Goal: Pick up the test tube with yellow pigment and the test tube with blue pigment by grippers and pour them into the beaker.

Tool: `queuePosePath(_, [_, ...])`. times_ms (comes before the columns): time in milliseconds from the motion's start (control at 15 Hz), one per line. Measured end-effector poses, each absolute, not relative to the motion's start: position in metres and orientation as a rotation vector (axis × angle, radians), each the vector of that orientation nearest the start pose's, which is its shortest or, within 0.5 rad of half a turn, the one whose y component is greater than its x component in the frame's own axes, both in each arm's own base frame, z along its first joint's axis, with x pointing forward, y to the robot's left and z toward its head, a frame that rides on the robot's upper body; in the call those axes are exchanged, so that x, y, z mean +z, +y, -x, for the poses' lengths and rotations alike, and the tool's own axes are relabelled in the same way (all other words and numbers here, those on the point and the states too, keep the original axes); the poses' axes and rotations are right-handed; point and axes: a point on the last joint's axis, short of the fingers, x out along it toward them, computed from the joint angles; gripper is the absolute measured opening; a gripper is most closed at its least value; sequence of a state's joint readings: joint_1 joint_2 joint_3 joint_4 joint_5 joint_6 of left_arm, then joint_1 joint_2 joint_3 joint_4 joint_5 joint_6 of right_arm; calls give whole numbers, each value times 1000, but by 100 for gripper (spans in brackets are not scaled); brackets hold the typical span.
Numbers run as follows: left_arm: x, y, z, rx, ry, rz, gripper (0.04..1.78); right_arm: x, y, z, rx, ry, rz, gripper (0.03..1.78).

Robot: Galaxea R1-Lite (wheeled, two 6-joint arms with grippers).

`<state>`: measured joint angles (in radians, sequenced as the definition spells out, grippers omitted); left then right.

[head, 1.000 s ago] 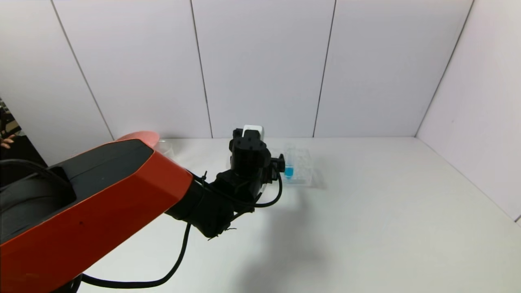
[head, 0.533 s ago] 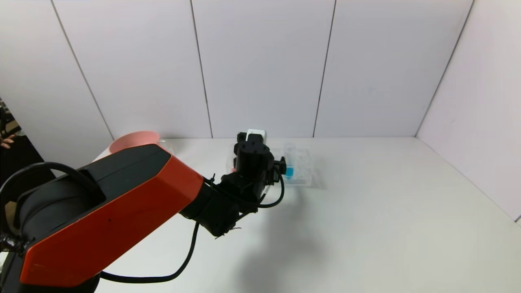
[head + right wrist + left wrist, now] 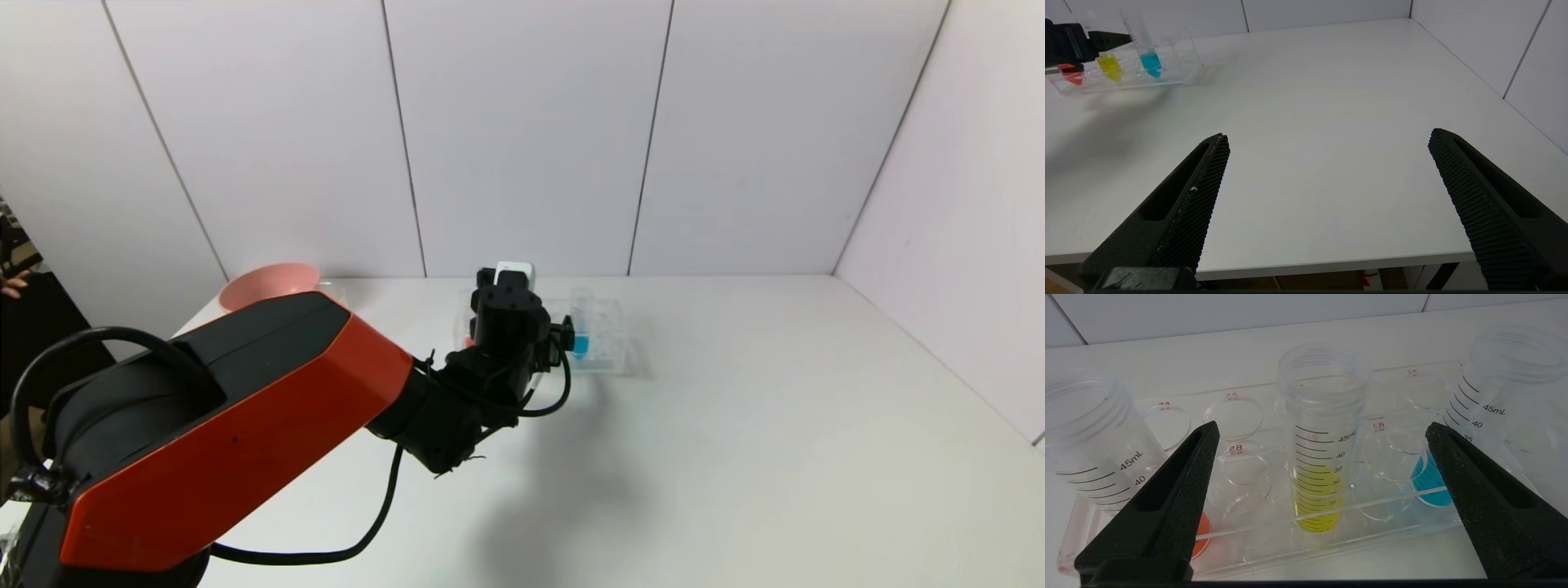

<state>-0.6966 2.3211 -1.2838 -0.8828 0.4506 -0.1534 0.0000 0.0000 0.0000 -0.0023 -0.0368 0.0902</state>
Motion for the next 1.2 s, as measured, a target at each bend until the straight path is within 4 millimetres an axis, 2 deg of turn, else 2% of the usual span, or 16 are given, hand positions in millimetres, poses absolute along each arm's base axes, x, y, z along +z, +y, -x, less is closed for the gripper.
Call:
queuePosePath(200, [89,-286,-358,-233,153,67,172,76,-1,23,-37,-4,-90,177])
queuePosePath(333, [88,-286,-358,-230,154,67,157,76,-1,23,-37,-4,-90,177])
queuePosePath(467, [88,-286,-358,-230,155,66,131,76,-1,23,-37,-4,-90,177])
queuePosePath(667, [88,-286,-358,-232,156,64,75,76,-1,23,-37,-4,-90,177])
queuePosePath(800, [89,-287,-357,-235,156,65,48,76,-1,23,-37,-4,-90,177])
queuePosePath(1200, [92,-286,-357,-234,157,63,44,76,-1,23,-37,-3,-90,177])
